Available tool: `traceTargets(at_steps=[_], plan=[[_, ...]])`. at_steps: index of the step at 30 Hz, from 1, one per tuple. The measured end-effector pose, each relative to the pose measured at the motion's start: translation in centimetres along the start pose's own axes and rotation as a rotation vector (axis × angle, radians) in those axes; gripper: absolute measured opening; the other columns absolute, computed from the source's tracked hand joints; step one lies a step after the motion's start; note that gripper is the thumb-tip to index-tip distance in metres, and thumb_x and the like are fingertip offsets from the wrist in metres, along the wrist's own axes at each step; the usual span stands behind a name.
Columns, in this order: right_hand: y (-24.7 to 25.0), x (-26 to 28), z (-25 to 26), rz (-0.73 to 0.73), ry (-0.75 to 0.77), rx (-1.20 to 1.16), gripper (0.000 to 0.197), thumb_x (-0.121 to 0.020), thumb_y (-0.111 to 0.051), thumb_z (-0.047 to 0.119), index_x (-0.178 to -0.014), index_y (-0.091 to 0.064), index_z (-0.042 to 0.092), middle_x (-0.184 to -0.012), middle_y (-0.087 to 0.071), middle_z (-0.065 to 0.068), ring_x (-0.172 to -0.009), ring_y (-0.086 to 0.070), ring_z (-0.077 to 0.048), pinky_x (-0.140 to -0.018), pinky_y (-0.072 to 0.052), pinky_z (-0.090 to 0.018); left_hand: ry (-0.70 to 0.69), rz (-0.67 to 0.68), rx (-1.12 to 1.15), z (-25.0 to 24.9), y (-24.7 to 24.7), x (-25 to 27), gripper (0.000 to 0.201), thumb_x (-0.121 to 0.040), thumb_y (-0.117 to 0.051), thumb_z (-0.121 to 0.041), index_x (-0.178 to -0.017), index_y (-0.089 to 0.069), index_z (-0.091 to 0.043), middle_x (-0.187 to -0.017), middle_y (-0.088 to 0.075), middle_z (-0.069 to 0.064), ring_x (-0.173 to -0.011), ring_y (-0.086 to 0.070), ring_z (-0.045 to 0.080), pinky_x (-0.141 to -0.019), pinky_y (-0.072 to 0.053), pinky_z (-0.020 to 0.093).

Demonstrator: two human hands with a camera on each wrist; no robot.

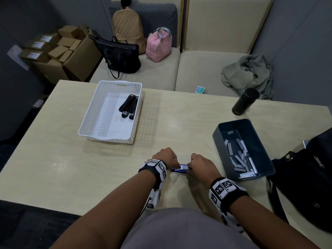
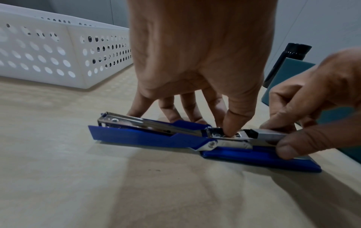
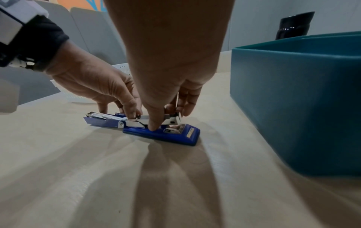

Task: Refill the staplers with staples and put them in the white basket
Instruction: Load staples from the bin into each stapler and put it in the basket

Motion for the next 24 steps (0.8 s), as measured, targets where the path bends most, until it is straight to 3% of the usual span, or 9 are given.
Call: traceTargets(at_steps=[4,7,10,12,15,24], plan=[[0.3,0.3,-1.0,-0.033,-0.041,-0.118,0.026,-0.084,-0.063,0.030,-0.102,-0.073,0.014,-0.099,-0.052,-0.006,-0.092,-0.059,-0.026,-0.066,-0.040,-0.030,0.001,-0.006,-0.006,0.0,0.1,0.1,0.022,-0.065,-0.067,-0.023,-0.081,-0.081,-0.018,-0.084,-0.077,0.004,-0.071,-0.067,0.025,-0.065,-0.056,0.028],[0.3,0.5,-1.9,-0.022,-0.079,-0.264,0.029,-0.077,-0.074,0.034,-0.101,-0.073,0.017,-0.102,-0.056,-0.004,-0.092,-0.059,-0.024,-0.071,-0.043,-0.030,-0.004,0.001,0.004,0.0,0.1,0.0,0.020,-0.066,-0.069,-0.023,-0.081,-0.081,-0.017,-0.079,-0.075,0.003,-0.074,-0.069,0.026,-0.065,-0.055,0.029],[0.7,0.3,-2.3,-0.006,-0.091,-0.393,0.031,-0.070,-0.080,0.040,-0.094,-0.076,0.022,-0.094,-0.062,0.000,-0.087,-0.062,-0.020,-0.071,-0.049,-0.031,0.000,-0.007,0.009,0.0,0.1,0.1,0.020,-0.066,-0.068,-0.023,-0.080,-0.081,-0.017,-0.075,-0.073,0.002,-0.069,-0.066,0.025,-0.062,-0.052,0.026],[0.9,0.0,-2.5,0.012,-0.110,-0.483,0.027,-0.071,-0.078,0.040,-0.091,-0.078,0.022,-0.087,-0.071,0.002,-0.081,-0.066,-0.017,-0.070,-0.055,-0.031,0.002,-0.008,0.013,0.1,0.0,0.0,0.020,-0.065,-0.068,-0.024,-0.080,-0.081,-0.018,-0.078,-0.075,0.002,-0.070,-0.067,0.025,-0.063,-0.054,0.027],[1.2,-0.1,-2.3,0.020,-0.113,-0.506,0.020,-0.076,-0.076,0.033,-0.092,-0.078,0.020,-0.079,-0.070,0.003,-0.078,-0.067,-0.015,-0.071,-0.057,-0.031,0.003,-0.013,0.016,0.1,0.0,0.0,0.021,-0.064,-0.066,-0.024,-0.079,-0.081,-0.019,-0.081,-0.076,0.003,-0.072,-0.068,0.025,-0.065,-0.055,0.028],[1.3,-0.4,-1.0,0.008,-0.070,-0.451,0.015,-0.080,-0.072,0.024,-0.094,-0.078,0.022,-0.095,-0.074,0.000,-0.086,-0.067,-0.021,-0.075,-0.056,-0.032,0.010,-0.028,0.019,0.3,0.0,-0.2,0.018,-0.066,-0.065,-0.020,-0.077,-0.079,-0.016,-0.072,-0.068,0.000,-0.066,-0.061,0.025,-0.059,-0.047,0.024]])
Point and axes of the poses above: each hand's wrist, its own x-axis away from the middle knuckle, its own y-axis out of the back of the hand, z = x × y, the point moved 9 cm from there along -x, towards the middle knuckle
